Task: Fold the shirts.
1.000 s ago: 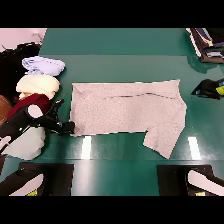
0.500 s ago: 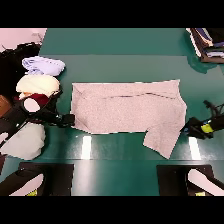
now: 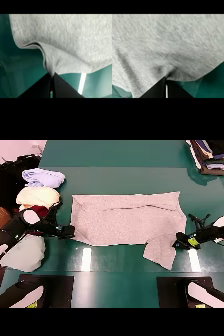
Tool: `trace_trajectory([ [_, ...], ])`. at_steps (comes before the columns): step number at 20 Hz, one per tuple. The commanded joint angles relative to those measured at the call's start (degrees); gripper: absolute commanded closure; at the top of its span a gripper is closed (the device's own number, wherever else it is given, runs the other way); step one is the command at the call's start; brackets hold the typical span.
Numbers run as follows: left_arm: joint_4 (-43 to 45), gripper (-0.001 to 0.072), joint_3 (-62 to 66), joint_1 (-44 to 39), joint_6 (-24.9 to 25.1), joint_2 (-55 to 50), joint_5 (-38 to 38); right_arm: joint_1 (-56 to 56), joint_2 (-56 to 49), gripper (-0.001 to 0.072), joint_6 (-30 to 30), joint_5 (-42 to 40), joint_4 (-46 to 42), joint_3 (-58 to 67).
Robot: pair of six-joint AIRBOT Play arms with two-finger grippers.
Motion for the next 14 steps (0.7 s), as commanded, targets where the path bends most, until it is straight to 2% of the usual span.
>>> trace_trajectory([
  [1, 4.5, 0.0686, 0.0, 0.0, -1.5, 3.9, -3.7, 1.0, 4.5, 0.0700, 0.0, 0.8, -3.9, 0.1],
  [3, 7.5, 0.0686, -0.8, 0.0, -3.1, 9.7, -8.1, 1.0, 10.1, 0.0701, 0.0, 5.2, -7.2, 0.1],
  [6, 7.4, 0.0685, -6.1, 0.0, -3.9, 17.4, -16.2, 1.0, 19.5, 0.0701, -0.1, 12.4, -8.3, 0.1],
  [9, 6.3, 0.0685, -8.6, 0.0, -4.9, 22.8, -19.9, 1.0, 28.9, 0.0701, 0.0, 13.5, -7.9, 0.3],
  [11, 6.3, 0.0685, -6.1, 0.0, -4.8, 22.4, -16.6, 1.3, 30.3, 0.0701, 0.0, 12.5, -6.5, 2.7],
  [14, 7.3, 0.0685, -1.9, 0.0, -4.8, 20.0, -5.1, 4.6, 23.2, 0.0701, 0.0, 8.9, -4.5, 10.2],
])
